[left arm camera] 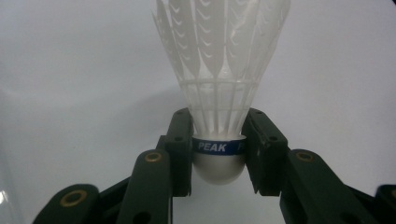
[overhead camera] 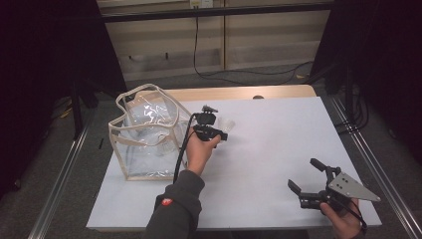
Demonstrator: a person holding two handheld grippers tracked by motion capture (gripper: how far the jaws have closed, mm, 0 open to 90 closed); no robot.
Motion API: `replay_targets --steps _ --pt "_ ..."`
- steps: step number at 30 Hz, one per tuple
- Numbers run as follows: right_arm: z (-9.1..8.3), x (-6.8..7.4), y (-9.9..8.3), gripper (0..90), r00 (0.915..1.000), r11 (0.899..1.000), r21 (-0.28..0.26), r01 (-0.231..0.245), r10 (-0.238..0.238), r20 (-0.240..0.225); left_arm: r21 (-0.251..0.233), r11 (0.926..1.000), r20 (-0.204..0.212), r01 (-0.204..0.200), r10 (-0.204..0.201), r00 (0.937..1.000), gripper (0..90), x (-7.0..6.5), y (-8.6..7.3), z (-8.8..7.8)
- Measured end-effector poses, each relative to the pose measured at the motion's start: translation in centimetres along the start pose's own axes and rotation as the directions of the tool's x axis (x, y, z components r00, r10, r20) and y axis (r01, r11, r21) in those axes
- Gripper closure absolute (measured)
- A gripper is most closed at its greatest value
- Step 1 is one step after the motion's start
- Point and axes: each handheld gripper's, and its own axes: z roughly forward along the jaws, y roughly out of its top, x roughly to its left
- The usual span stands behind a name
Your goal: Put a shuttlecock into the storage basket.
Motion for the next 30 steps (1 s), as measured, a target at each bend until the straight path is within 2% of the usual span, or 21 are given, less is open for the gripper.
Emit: replay_targets --steps 4,10,12,19,21,30 --pt "0.0 0.1 0.0 1.7 1.0 1.0 -0.002 -0.004 0.004 0.002 0.009 0.9999 0.034 -0.015 0.014 0.9993 65.5 -0.5 0.3 -0.7" --pt "0.0 0.1 0.0 1.7 1.0 1.0 0.001 0.0 0.0 0.003 0.013 0.9993 0.058 -0.036 0.035 0.9977 65.5 -1.2 0.8 -1.7" --pt "0.1 0.1 0.0 1.7 1.0 1.0 0.0 0.001 -0.001 0.0 0.012 0.9994 0.085 -0.033 0.032 0.9959 65.5 -1.4 1.0 -2.0" --pt "0.0 0.0 0.0 1.7 1.0 1.0 0.002 -0.002 0.002 0.002 0.022 0.9976 0.101 -0.065 0.063 0.9929 65.5 -2.2 1.6 -3.0" --pt "0.0 0.0 0.0 1.7 1.0 1.0 0.001 -0.004 0.004 0.004 0.023 0.9977 0.108 -0.063 0.06 0.9923 65.5 -2.5 1.6 -3.3" --pt "0.1 0.0 -0.1 1.7 1.0 1.0 0.0 -0.006 0.006 0.005 0.027 0.9949 0.12 -0.098 0.094 0.9883 65.5 -3.0 2.2 -4.8"
